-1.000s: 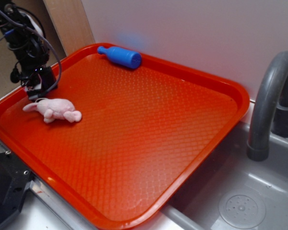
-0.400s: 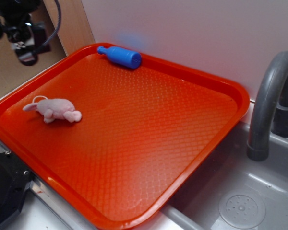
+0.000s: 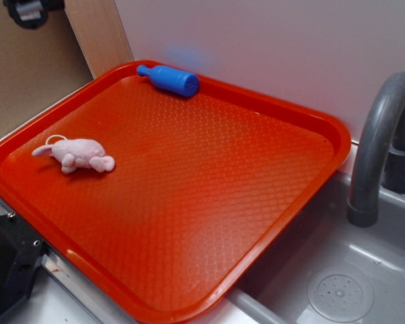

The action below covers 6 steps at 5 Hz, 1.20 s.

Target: Grab the black box.

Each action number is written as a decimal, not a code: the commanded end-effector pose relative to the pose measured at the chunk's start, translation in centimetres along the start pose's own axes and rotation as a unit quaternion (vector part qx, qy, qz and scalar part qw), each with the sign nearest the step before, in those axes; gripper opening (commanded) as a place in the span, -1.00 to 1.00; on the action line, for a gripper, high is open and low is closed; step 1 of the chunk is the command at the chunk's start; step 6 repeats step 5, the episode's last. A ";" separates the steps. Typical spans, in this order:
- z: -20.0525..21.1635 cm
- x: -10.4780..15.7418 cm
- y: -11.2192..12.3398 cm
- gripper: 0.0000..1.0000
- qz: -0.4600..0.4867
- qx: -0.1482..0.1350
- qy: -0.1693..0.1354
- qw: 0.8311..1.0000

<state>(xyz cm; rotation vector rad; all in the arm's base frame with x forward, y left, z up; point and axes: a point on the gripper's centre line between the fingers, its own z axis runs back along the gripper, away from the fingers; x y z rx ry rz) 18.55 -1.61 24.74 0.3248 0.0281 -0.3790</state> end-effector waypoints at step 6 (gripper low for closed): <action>-1.1 2.4 -0.4 -1.00 0.040 -0.096 -0.021 0.994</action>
